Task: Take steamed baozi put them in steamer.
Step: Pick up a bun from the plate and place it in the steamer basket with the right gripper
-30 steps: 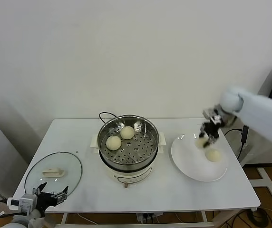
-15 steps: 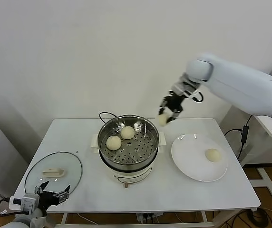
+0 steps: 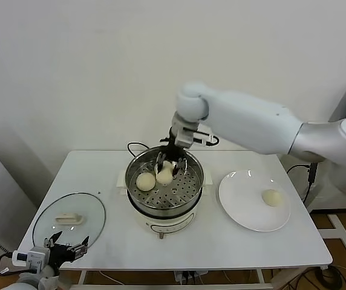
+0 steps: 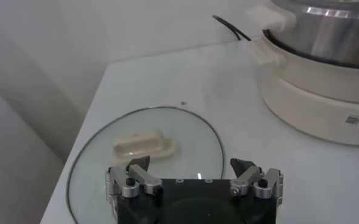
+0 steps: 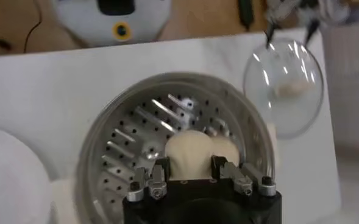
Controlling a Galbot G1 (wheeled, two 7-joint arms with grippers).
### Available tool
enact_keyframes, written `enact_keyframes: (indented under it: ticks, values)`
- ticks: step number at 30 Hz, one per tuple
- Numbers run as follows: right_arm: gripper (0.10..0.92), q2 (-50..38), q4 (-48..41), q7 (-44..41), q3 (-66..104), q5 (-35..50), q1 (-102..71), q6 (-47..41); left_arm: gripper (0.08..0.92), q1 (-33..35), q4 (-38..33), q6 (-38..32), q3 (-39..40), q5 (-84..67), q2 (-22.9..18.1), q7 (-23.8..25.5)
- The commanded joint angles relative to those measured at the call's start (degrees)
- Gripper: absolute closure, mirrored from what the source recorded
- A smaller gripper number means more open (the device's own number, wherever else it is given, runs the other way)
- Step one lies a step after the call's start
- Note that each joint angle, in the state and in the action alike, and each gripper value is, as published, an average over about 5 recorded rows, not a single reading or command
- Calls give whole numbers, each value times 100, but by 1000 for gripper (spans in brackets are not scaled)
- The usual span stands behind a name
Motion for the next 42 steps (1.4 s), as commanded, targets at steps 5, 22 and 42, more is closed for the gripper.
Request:
enact_keyframes:
  ticks: [5,22,42]
  values:
    - [592,182,384,16,148,-1033,-731,724,177,-3,15,-10,-12,1,1,5]
    - [557,177,440,32,189,-1395,-1044,405,177,12,28,-27,-36,-5,6,10]
    - [203,-672,-446,-199,820,-760,12,-299,177,-23,-5,-5,-47,-10,21,12]
